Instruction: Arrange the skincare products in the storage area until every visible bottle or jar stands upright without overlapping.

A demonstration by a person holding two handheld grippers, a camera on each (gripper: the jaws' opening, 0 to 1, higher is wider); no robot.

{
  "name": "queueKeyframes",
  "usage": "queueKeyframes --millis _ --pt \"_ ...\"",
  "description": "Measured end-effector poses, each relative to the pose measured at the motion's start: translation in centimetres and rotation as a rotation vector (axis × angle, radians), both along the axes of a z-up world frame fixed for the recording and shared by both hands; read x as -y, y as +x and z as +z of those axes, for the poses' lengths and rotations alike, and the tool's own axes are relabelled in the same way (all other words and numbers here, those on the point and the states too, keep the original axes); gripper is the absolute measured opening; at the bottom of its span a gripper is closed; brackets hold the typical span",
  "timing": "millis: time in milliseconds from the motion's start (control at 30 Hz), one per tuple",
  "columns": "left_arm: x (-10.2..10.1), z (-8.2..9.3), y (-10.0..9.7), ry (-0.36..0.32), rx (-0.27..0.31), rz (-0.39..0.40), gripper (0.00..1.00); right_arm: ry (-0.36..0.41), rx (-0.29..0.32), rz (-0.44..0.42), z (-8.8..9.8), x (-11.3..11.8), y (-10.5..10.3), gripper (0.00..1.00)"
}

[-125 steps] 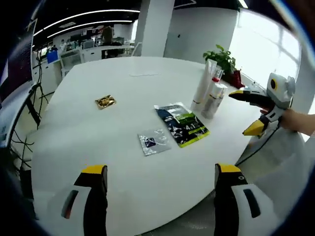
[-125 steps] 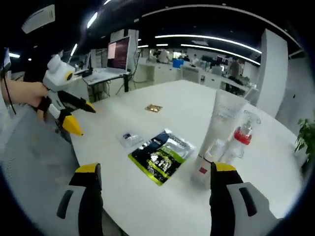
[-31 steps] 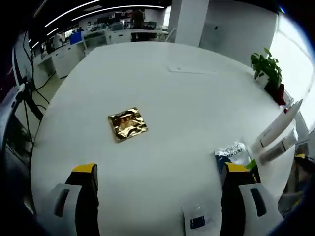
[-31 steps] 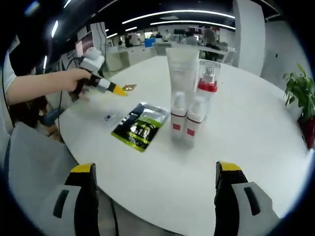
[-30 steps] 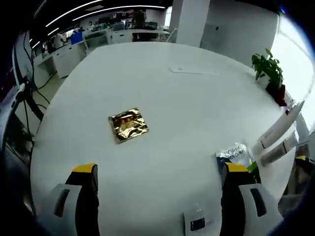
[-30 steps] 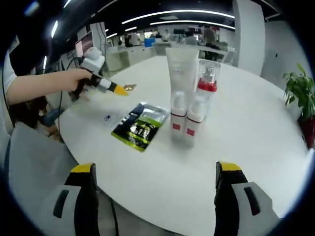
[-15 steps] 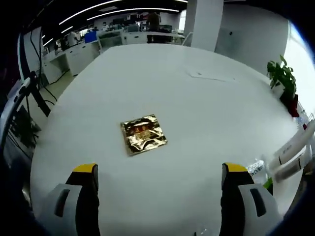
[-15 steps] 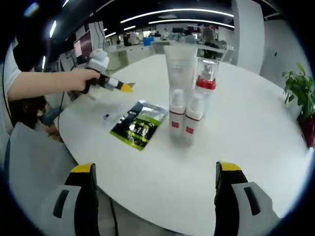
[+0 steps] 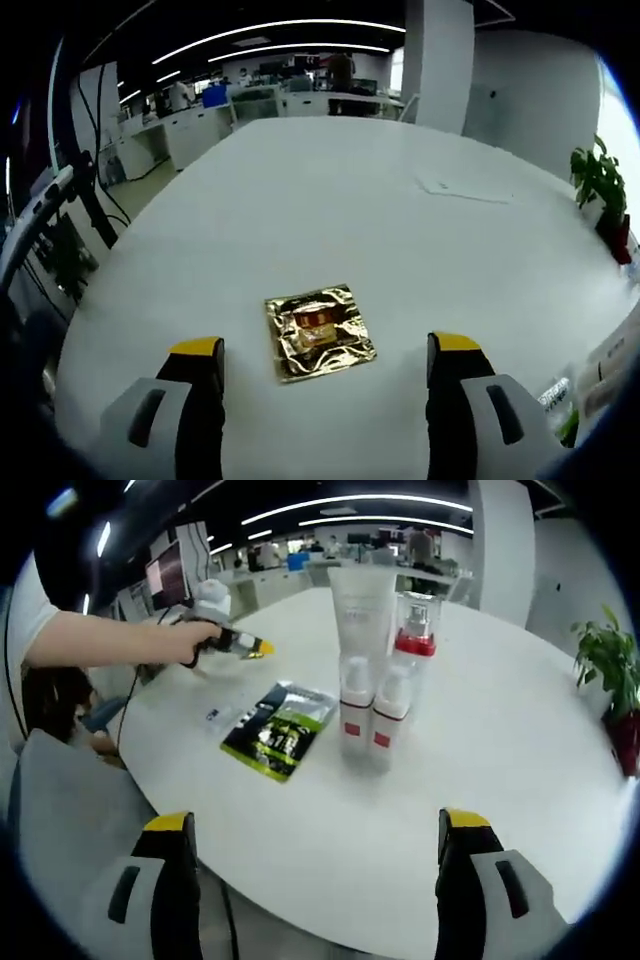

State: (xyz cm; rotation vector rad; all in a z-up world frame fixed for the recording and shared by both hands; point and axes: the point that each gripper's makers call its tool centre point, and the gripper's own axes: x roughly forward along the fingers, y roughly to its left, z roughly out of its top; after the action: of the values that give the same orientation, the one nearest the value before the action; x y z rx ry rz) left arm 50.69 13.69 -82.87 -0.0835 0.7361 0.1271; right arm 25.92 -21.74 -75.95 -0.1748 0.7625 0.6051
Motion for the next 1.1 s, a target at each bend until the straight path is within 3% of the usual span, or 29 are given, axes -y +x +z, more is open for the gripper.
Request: queueKeyframes --millis 300,400,700,833,900,933,1100 --pt "0.3 0.5 -0.1 0.024 0.021 -0.010 0.67 -0.004 -0.008 0.003 -0.3 0.0 -0.1 0.99" --pt "0.2 0.1 -0.4 0.026 0.000 -0.013 0.61 -0.004 -0.010 0.006 -0.3 -0.1 -0.1 0.99" --pt "0.9 1.3 -0.6 0.082 0.014 -0.073 0.39 0.004 -0.009 0.000 -0.2 -0.1 -0.1 0.99" --pt "1.6 1.9 -1.1 0.072 0.018 -0.084 0.38 -0.002 -0.008 0.008 -0.2 -0.1 -0.1 0.99" --pt "1.0 1.4 -0.4 0.063 0.020 -0.084 0.38 -0.003 -0.008 0.010 -0.2 -0.2 -0.2 0.99" --pt "1.7 2.1 -1.3 0.067 0.025 -0.087 0.37 -0.003 -0.007 0.011 -0.2 -0.2 -0.2 0.99" --pt "2.3 2.7 -1.8 0.067 0.034 -0.094 0.37 -0.003 -0.005 0.013 -0.2 -0.2 -0.2 0.99"
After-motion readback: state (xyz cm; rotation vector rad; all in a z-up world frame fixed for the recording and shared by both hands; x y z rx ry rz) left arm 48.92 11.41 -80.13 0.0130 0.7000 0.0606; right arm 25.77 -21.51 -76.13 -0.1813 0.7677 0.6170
